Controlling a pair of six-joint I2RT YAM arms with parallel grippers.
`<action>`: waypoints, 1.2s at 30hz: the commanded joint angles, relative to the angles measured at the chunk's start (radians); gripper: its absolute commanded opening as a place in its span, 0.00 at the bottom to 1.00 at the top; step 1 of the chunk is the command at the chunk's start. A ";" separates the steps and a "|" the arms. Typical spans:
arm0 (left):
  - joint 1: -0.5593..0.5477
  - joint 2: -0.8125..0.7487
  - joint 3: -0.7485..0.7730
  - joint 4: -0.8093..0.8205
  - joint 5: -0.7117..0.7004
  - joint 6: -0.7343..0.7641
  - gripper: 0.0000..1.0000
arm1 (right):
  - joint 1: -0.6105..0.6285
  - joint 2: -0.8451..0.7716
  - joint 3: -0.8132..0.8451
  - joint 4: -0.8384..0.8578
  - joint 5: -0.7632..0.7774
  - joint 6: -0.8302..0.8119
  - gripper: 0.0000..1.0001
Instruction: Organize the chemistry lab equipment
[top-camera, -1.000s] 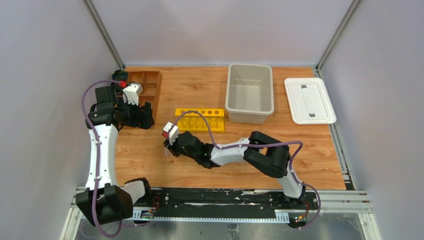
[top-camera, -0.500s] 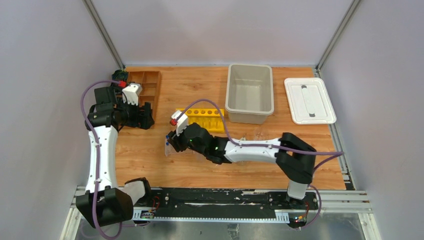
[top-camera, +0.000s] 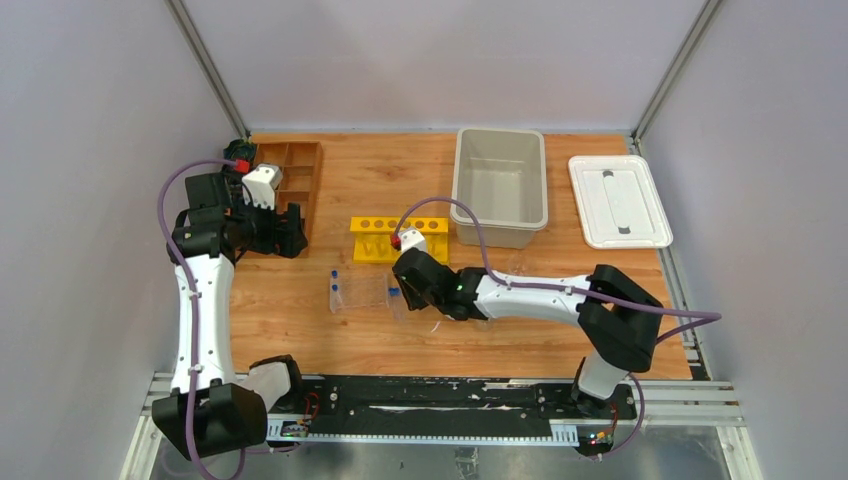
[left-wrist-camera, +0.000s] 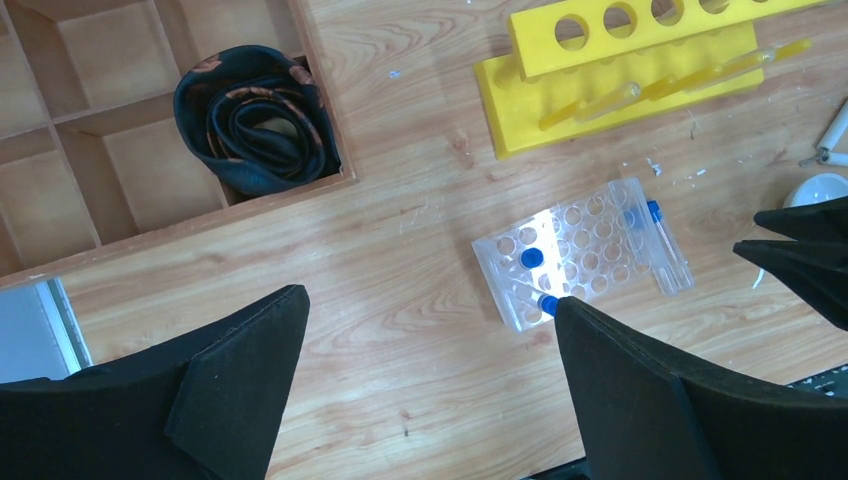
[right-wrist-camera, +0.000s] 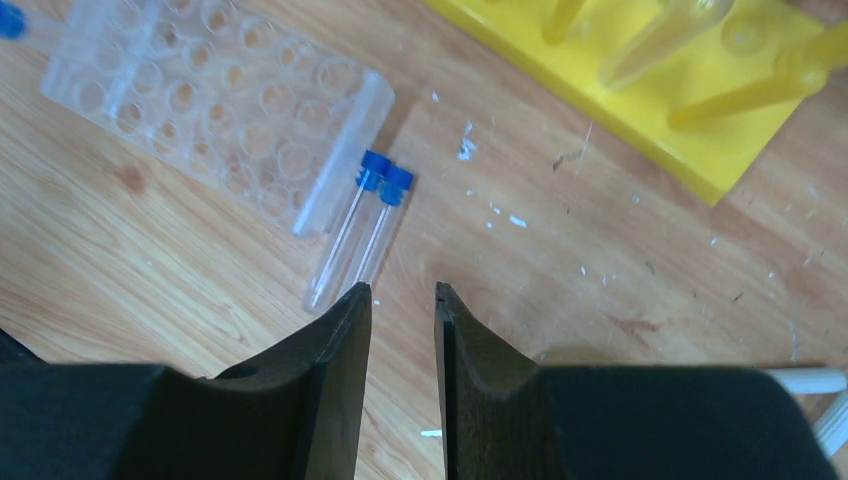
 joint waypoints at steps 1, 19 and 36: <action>0.008 -0.024 0.033 -0.004 0.017 -0.008 1.00 | -0.006 0.045 0.005 -0.075 -0.006 0.054 0.33; 0.008 -0.027 0.021 -0.008 0.016 0.001 1.00 | -0.031 0.204 0.131 -0.079 -0.108 0.081 0.32; 0.007 -0.040 0.017 -0.021 0.063 0.014 1.00 | -0.083 0.298 0.176 -0.141 -0.096 0.102 0.24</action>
